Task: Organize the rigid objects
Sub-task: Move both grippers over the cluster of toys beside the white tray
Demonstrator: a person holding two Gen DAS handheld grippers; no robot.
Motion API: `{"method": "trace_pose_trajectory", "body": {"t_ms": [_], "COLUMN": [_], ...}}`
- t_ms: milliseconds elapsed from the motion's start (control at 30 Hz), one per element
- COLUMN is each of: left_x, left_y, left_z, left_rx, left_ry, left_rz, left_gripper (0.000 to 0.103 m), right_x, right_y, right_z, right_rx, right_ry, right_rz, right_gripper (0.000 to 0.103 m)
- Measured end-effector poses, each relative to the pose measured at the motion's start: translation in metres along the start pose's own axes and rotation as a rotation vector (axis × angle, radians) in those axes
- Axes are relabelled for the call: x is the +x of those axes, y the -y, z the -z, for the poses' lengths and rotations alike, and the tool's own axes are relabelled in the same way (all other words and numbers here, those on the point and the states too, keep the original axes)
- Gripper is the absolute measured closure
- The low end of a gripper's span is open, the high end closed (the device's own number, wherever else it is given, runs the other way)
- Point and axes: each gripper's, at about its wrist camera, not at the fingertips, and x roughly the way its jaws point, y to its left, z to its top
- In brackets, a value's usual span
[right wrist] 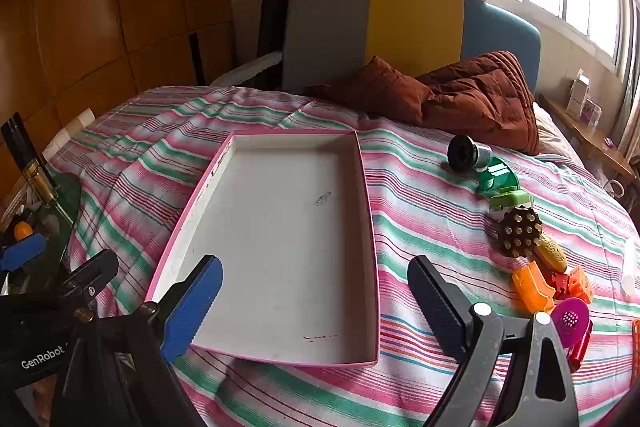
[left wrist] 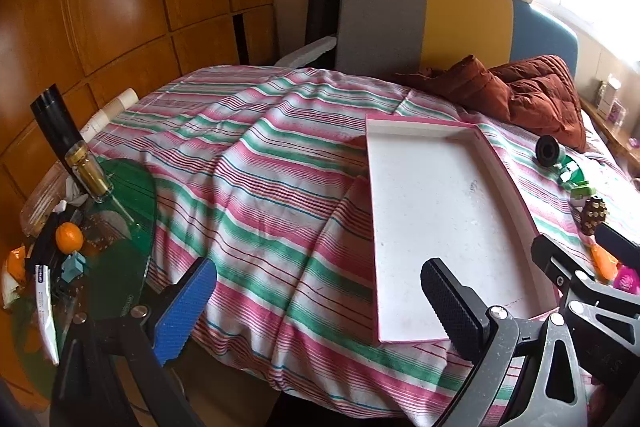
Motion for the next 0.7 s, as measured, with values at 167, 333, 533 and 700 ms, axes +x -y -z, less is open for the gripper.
{"method": "trace_pose_trajectory", "body": {"t_ms": [167,333,533,700], "left_x": [0.0016,0.0017,0.0000,-0.0027], "left_y": [0.0018,0.0009,0.0005,0.0023], "left_z": [-0.0002,0.0004,-0.0006,-0.0005], "left_rx": [0.004,-0.001,-0.005,0.009], "left_ry": [-0.001,-0.001,-0.001,0.006], "left_rz": [0.014,0.030,0.038,0.029], "left_gripper": [0.000,0.000,0.000,0.000], "right_x": [-0.0003,-0.0005,-0.0020,-0.0047], "right_y": [0.0025,0.0027,0.0028,0.0010], "right_z": [-0.0014,-0.0021,-0.0033,-0.0047], "right_rx": [-0.009,-0.025,-0.040,-0.065], "right_ry": [0.006,0.005,0.009,0.016], "right_rz": [0.015,0.022,0.035,0.032], "right_gripper": [0.008,0.008,0.008,0.008]}}
